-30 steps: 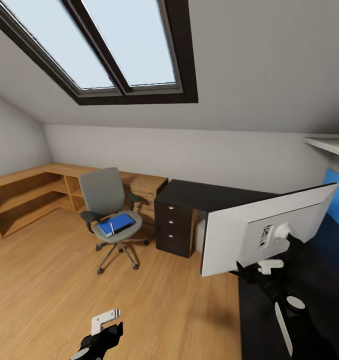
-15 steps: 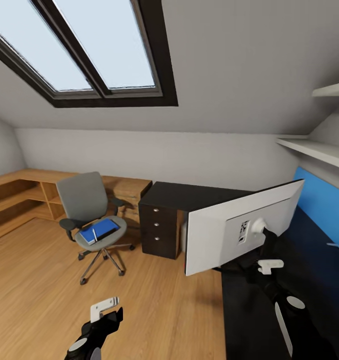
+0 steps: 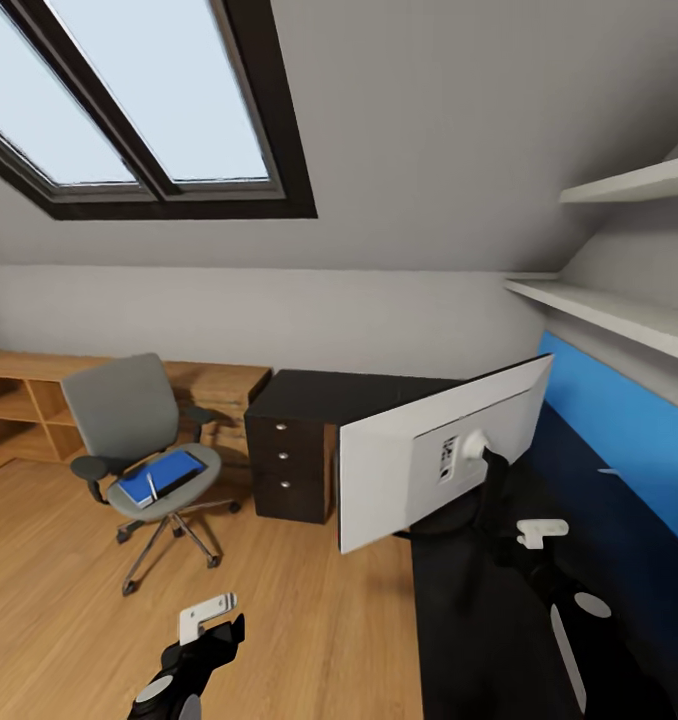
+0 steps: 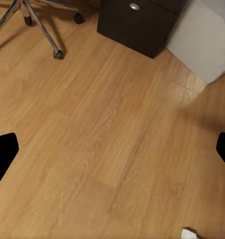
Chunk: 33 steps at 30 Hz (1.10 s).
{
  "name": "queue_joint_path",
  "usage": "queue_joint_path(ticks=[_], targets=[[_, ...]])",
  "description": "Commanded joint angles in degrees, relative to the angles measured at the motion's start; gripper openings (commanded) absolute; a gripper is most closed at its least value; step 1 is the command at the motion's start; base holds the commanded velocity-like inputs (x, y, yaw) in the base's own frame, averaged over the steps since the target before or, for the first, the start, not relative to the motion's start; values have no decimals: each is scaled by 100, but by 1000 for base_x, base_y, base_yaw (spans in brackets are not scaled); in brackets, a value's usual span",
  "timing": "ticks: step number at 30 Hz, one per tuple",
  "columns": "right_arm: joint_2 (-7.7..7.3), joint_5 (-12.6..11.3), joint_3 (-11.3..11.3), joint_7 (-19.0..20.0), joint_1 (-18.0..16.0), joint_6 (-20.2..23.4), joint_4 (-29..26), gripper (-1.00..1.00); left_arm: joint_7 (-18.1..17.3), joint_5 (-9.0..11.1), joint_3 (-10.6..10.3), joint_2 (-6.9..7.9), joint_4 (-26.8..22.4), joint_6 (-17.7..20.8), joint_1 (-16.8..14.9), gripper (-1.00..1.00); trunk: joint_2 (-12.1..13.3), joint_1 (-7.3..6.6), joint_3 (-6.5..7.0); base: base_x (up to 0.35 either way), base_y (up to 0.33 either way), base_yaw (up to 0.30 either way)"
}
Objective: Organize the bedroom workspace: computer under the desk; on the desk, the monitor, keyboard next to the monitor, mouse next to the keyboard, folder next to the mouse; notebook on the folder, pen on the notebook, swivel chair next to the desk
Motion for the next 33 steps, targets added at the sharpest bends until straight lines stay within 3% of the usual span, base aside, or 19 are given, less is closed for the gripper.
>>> queue_joint_path(ticks=[1,20,33], targets=[[2,43,-15,40,-7,24,-8,100,32,62,5,-2,-10,23,-3,100,-10,3,-5,0,0,-232],[0,43,-24,40,-7,24,-8,100,41,71,162,-10,-11,23,-3,100,-10,3,102,0,0,-227],[8,43,-21,37,-7,24,-8,100,41,71,165,-10,-11,23,-3,100,-10,3,59,0,0,-29]])
